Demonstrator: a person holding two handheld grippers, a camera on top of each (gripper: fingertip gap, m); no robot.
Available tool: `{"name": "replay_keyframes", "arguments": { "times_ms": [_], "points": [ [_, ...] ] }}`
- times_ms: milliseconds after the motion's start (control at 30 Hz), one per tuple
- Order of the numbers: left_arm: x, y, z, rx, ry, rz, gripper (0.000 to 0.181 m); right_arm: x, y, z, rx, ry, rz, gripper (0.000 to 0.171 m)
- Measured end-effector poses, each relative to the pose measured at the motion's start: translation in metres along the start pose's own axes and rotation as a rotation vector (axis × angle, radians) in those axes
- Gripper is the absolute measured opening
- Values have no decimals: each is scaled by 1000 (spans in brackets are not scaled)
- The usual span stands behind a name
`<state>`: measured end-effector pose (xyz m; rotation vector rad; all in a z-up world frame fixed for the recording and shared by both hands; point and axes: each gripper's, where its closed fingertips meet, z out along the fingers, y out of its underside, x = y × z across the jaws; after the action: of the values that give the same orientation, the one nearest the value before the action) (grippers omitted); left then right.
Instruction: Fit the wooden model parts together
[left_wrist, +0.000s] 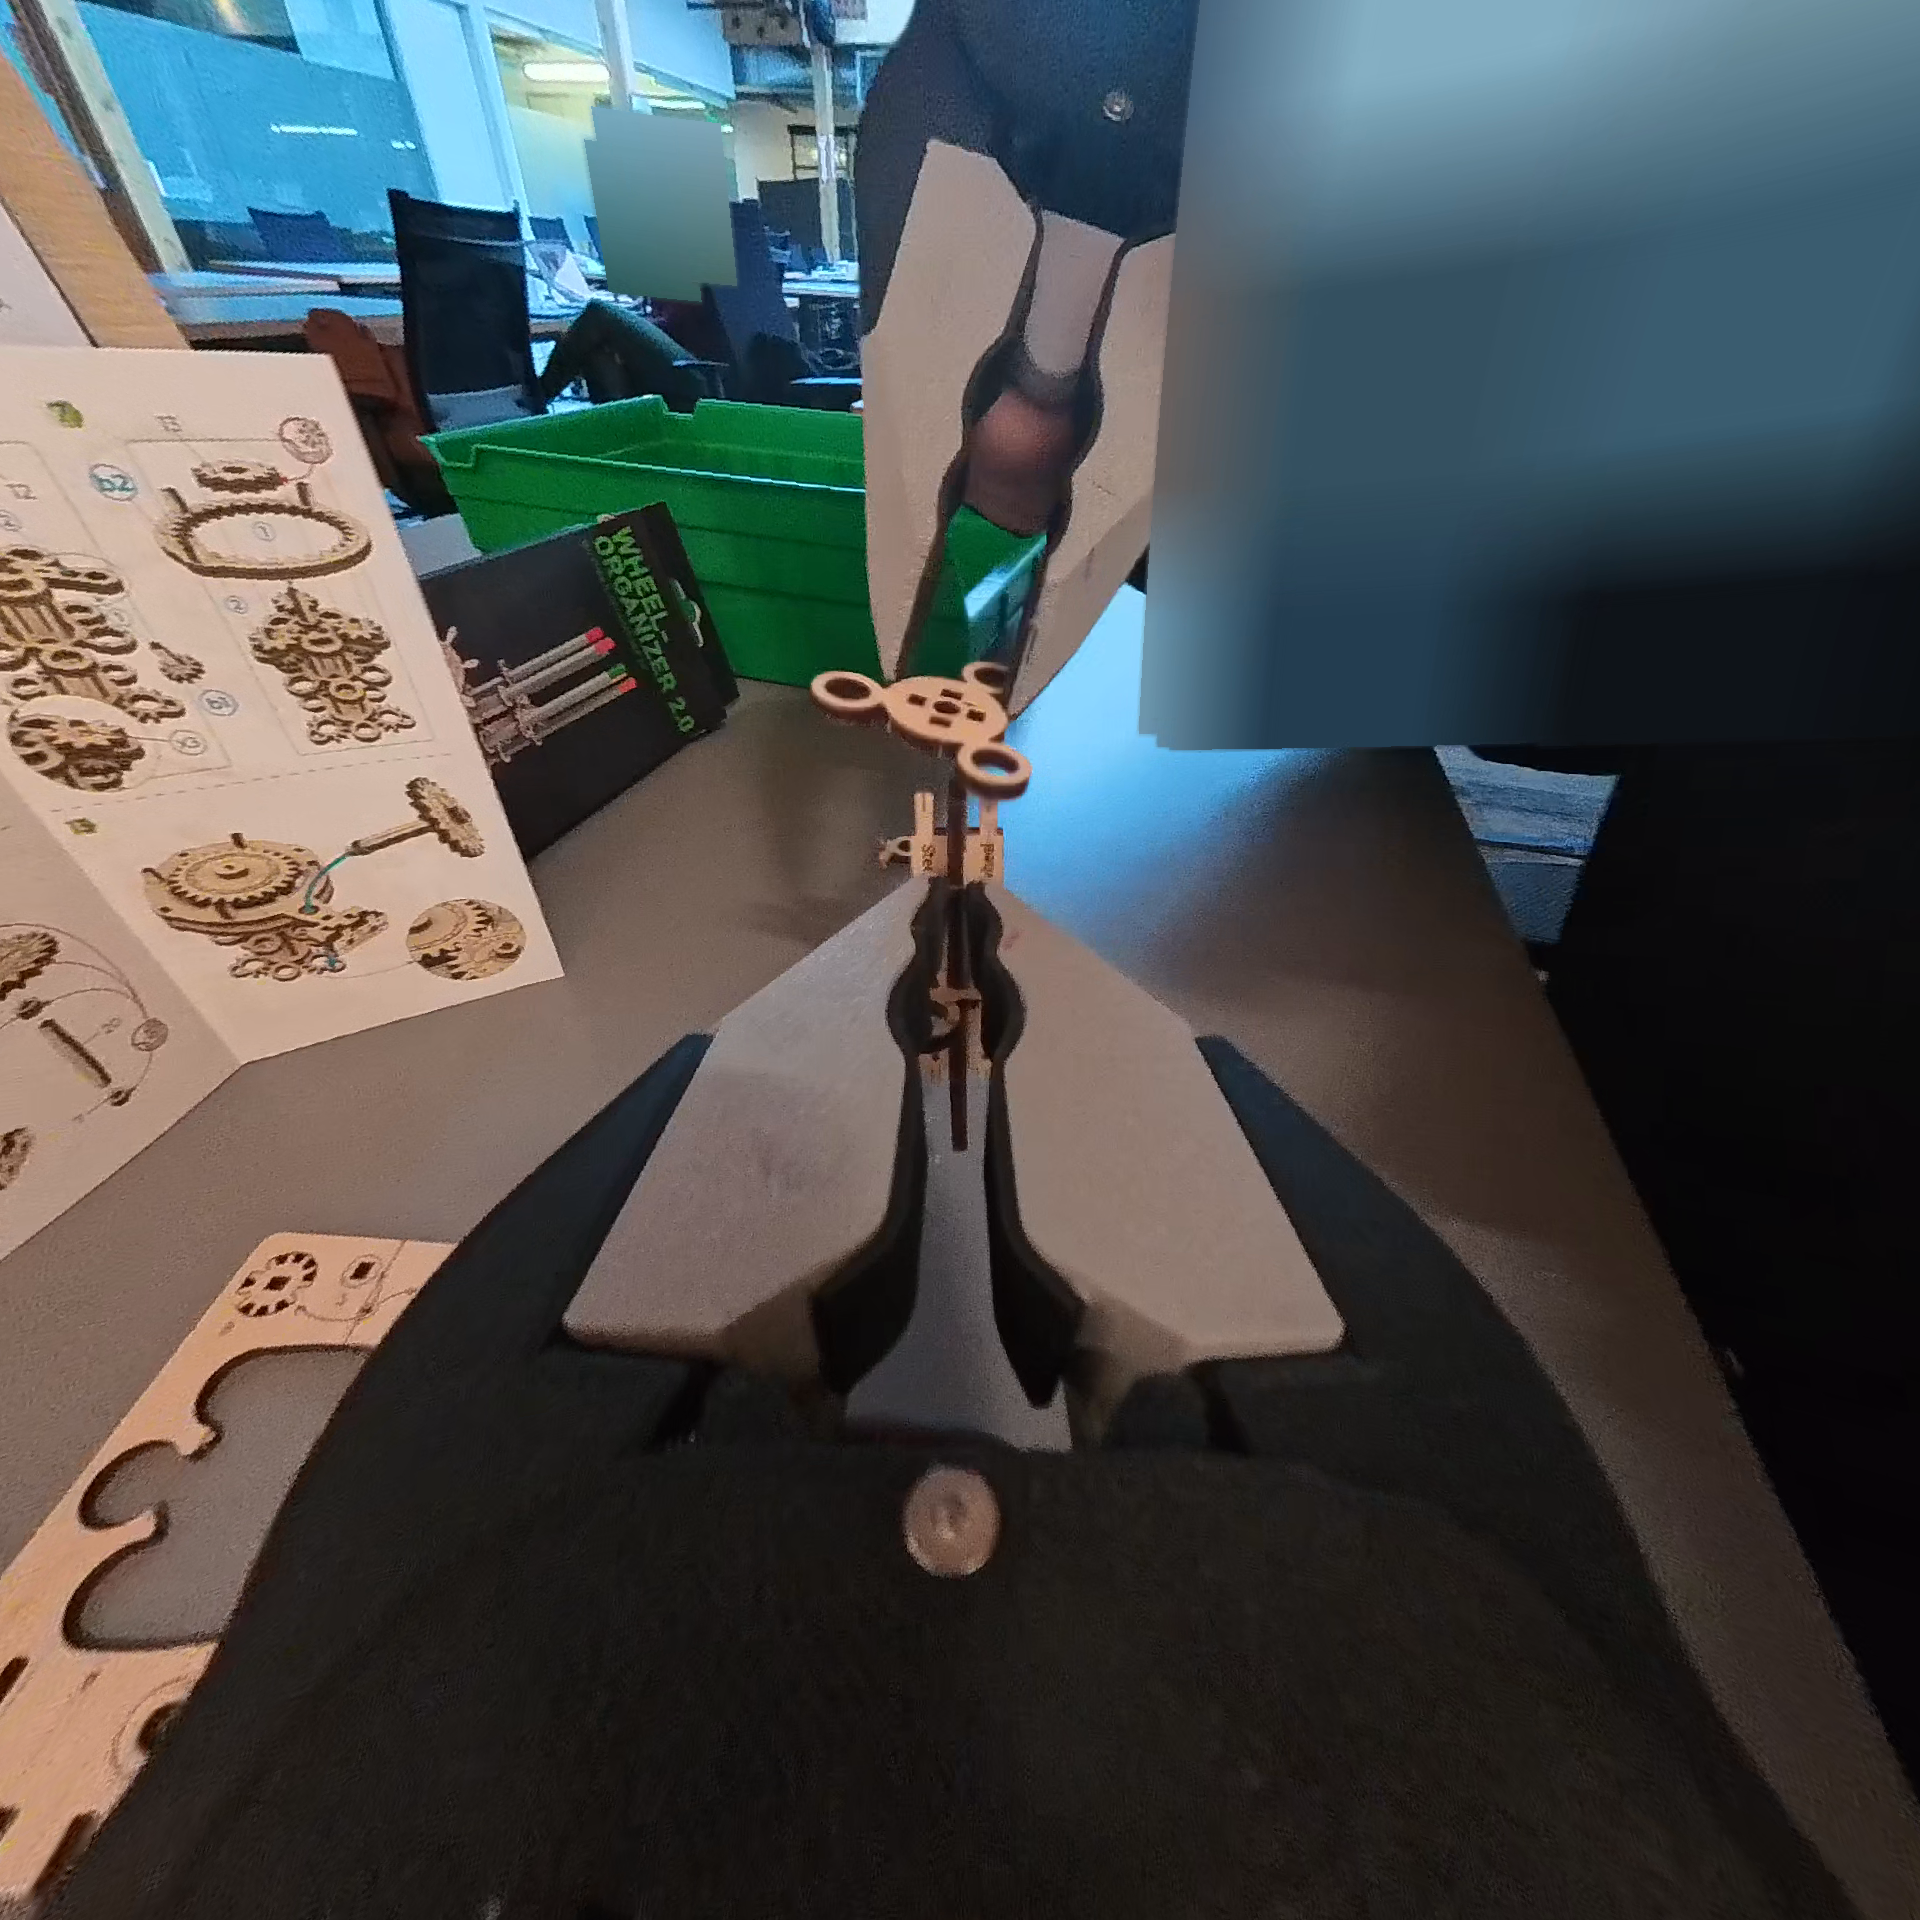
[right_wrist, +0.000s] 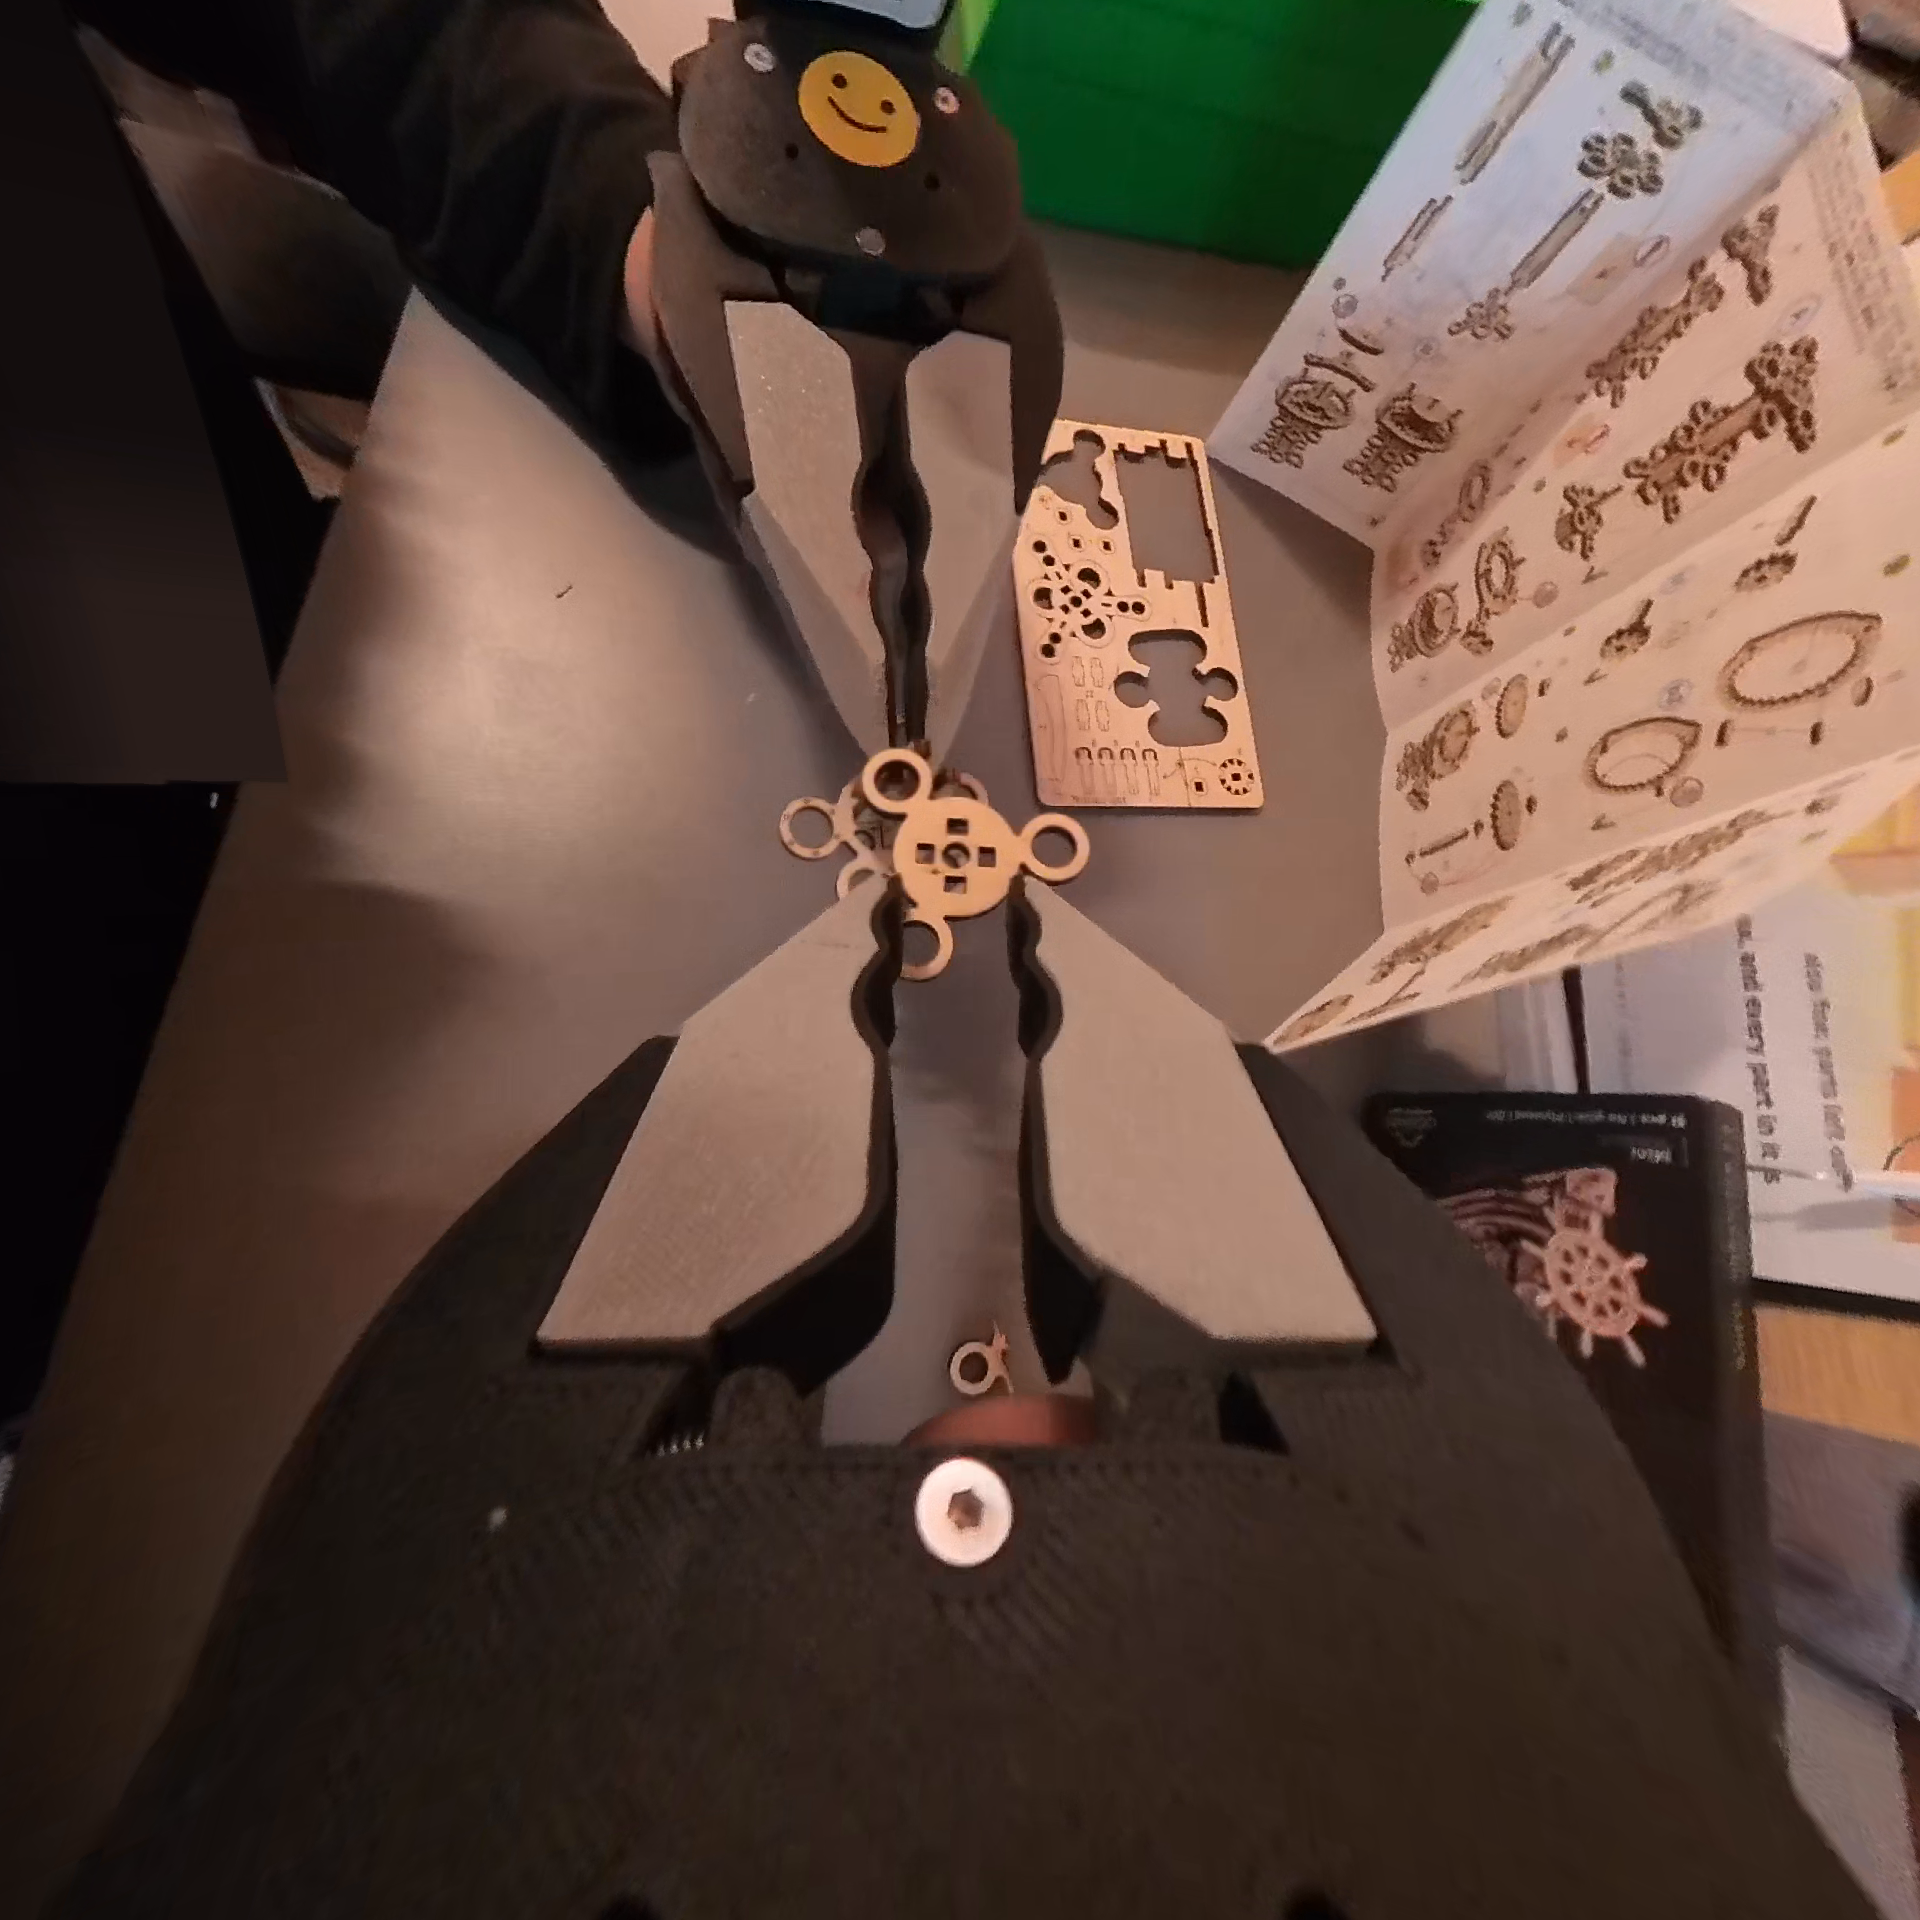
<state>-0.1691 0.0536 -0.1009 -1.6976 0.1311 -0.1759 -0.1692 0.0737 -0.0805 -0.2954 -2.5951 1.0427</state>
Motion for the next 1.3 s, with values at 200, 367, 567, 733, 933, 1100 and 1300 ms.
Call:
{"name": "replay_keyframes", "arguments": {
  "times_ms": [200,367,567,733,933,1100,1300],
  "points": [
    [-16,8,-4,-58,-90,40,0,4,31,-1,37,19,206,16],
    [-25,12,-6,-107,-163,142,0,-2,67,14,55,82,337,16],
    [-26,18,-3,-147,-195,209,0,-22,105,36,-111,198,275,16],
    [-25,21,-3,-167,-212,260,0,-31,106,39,-122,234,277,26],
    [-23,20,-4,-174,-214,279,0,-41,106,29,-120,267,310,24],
    [-18,19,-3,-177,-199,292,0,-44,110,35,-138,282,360,12],
    [-19,16,-6,-183,-223,337,0,-39,106,36,-103,293,428,9]
  ]
}}
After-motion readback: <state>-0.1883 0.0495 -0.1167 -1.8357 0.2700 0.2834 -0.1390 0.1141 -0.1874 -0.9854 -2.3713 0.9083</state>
